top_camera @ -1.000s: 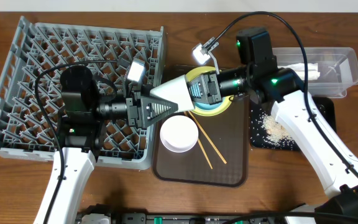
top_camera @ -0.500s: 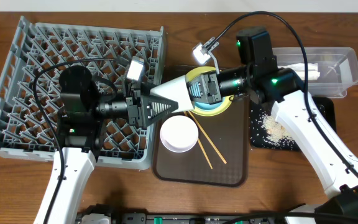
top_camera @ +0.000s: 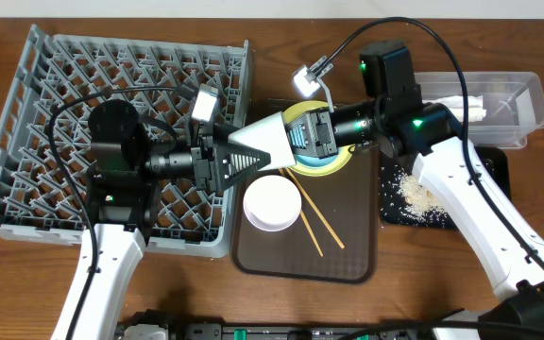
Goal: Sort waste into correct bins and load items into the dishwasher
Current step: 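Hand the white cup from the right gripper to the left gripper, then place the white cup upside down in the dish rack with left gripper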
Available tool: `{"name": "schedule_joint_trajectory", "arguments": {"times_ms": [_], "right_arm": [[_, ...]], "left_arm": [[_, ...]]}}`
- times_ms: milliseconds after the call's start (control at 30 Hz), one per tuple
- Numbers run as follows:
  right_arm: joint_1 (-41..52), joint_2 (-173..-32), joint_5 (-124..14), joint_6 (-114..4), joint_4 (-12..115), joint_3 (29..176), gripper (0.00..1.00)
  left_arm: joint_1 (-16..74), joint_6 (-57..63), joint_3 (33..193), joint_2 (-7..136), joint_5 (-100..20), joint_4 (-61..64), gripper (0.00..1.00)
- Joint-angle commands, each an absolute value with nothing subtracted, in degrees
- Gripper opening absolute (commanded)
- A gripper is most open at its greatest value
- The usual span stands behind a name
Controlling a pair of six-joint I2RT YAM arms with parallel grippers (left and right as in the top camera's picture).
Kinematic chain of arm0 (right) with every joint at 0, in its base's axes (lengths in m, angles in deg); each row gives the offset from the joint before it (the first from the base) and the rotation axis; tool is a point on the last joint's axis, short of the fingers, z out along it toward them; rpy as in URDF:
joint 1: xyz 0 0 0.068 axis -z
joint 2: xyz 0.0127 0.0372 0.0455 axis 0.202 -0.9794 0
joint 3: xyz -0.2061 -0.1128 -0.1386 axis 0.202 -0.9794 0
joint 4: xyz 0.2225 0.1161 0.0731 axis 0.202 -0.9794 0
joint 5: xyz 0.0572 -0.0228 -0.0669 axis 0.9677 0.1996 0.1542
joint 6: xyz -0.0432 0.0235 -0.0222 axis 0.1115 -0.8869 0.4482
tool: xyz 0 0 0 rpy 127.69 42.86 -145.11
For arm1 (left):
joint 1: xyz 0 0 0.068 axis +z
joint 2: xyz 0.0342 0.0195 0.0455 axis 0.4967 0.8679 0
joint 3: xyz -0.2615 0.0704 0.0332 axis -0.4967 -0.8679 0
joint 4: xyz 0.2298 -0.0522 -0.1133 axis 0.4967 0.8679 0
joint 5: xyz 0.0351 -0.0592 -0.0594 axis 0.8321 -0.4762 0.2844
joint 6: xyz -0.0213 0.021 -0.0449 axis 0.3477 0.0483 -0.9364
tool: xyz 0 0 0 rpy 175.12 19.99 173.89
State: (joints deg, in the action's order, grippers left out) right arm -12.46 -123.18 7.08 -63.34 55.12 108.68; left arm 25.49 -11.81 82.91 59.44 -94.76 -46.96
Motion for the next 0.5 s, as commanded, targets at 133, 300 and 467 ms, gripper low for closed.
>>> {"name": "schedule_joint_trajectory", "arguments": {"times_ms": [133,300,467], "right_arm": [[-13.2,-123.2,7.5,-63.4,54.6,109.2,0.3],[-12.0,-123.2,7.5,-63.3,54.6,109.2,0.4],[-9.3,-123.2,6.4,-63.3,54.4,109.2,0.45]], "left_arm": [[25.6,-11.4,84.1,59.3,-90.0,-47.7,0.65],[27.8,-9.9,84.1,59.3,-89.5,-47.7,0.64],[32.0,-9.9,84.1,59.3,-89.7,-47.0,0.64]]}}
